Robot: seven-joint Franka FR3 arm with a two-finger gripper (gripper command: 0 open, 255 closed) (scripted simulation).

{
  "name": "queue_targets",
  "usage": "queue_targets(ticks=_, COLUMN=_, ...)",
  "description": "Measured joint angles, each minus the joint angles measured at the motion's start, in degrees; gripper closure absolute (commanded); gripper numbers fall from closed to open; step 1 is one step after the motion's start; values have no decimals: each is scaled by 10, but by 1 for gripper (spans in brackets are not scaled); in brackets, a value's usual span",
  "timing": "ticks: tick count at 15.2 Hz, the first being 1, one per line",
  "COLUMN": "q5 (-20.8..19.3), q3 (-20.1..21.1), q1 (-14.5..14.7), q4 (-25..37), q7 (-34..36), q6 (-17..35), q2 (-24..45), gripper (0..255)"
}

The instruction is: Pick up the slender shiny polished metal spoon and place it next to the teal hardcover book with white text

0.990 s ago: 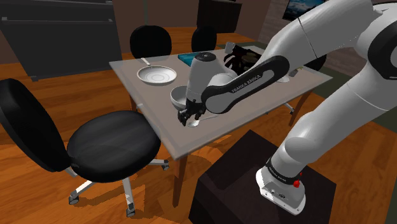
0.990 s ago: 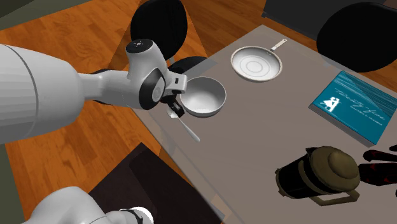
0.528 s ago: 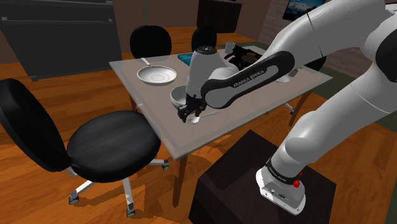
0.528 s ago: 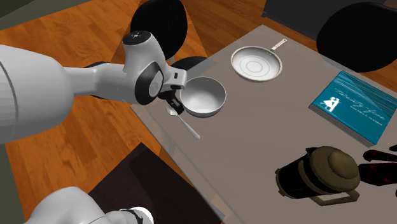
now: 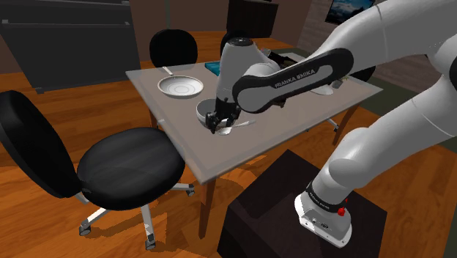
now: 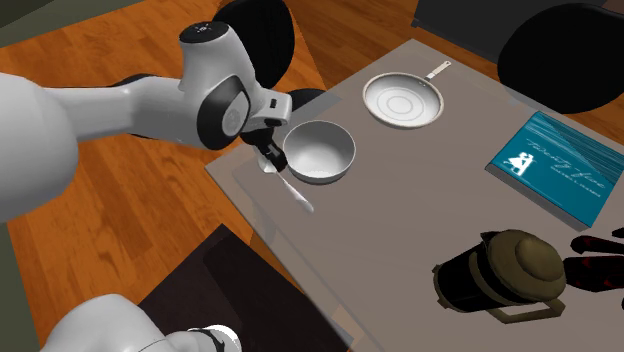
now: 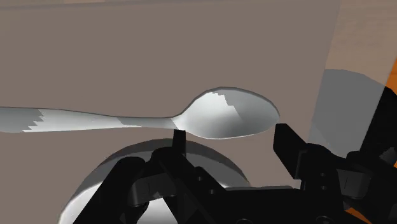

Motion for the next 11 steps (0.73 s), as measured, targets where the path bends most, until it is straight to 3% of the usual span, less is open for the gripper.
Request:
queue_targets(ticks=7, q5=9, q3=-11, q1=4, q4=32, q7=-14, q6=-60, q2=-29, gripper=255)
queue_targets(ticks=11, q5=0, q3=-44, q1=-15, q4=38, q7=-59, q6=-60, q2=-25, gripper=255)
